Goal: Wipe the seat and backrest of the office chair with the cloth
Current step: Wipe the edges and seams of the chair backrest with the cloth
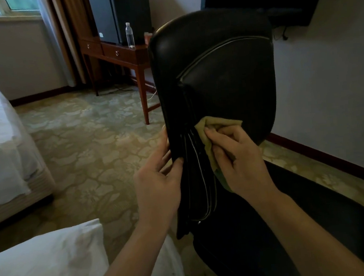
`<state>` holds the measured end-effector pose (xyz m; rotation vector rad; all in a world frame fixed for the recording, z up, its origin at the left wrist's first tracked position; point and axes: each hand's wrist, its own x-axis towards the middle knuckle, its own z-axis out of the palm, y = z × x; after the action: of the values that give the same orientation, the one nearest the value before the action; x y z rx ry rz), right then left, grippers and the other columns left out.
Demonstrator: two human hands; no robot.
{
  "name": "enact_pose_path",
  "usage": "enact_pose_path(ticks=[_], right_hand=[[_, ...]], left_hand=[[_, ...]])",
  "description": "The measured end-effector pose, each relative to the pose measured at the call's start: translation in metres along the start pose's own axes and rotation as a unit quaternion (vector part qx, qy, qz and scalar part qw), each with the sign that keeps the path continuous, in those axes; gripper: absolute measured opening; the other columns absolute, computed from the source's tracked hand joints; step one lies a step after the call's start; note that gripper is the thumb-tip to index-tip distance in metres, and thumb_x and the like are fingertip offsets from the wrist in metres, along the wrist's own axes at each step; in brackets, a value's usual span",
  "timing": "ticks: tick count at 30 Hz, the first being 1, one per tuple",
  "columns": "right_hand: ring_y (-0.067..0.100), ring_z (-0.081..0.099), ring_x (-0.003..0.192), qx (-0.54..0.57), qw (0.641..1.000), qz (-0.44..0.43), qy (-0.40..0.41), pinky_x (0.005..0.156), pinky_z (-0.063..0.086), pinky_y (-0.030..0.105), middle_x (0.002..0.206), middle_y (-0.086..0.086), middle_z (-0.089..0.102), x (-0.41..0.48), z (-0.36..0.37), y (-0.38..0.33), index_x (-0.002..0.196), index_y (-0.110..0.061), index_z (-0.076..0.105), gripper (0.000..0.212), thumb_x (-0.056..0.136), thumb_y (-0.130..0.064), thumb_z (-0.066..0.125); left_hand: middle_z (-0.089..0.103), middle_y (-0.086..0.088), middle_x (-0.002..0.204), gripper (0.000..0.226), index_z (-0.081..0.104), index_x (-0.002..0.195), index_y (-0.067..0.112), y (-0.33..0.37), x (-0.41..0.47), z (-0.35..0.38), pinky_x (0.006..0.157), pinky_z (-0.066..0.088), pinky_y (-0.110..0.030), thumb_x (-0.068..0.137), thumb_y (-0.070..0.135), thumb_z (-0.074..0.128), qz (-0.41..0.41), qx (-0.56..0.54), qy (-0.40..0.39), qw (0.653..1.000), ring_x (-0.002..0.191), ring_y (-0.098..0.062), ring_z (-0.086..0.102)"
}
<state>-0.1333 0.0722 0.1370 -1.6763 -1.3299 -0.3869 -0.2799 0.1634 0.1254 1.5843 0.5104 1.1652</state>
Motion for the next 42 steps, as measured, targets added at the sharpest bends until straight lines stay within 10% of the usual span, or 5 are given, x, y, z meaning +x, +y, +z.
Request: enact_pose_path(ticks=[5,42], right_hand=[[-0.009,0.052,0.105,-0.015,1.0,-0.008,0.001,0.094,0.042,0.006,0.118,0.0,0.056,0.026,-0.008,-0.014,0.134,-0.012,0.061,0.041,0.095,-0.001,0.06],[0.01,0.058,0.111,-0.002,1.0,0.004,0.031,0.097,0.051,0.024,0.121,0.003,0.058,0.013,-0.003,-0.024,0.137,-0.015,0.059,0.041,0.098,-0.004,0.056]], left_hand=[[0.068,0.017,0.126,0.066,0.048,0.139,0.046,-0.003,0.001,0.001,0.095,0.056,-0.024,0.096,-0.002,0.063,0.005,0.003,-0.005,1.0,0.118,0.003,0.063],[0.068,0.011,0.131,0.059,0.054,0.143,0.025,-0.003,-0.004,0.006,0.097,0.056,-0.028,0.095,-0.008,0.061,0.006,-0.092,0.005,0.996,0.123,-0.009,0.064]])
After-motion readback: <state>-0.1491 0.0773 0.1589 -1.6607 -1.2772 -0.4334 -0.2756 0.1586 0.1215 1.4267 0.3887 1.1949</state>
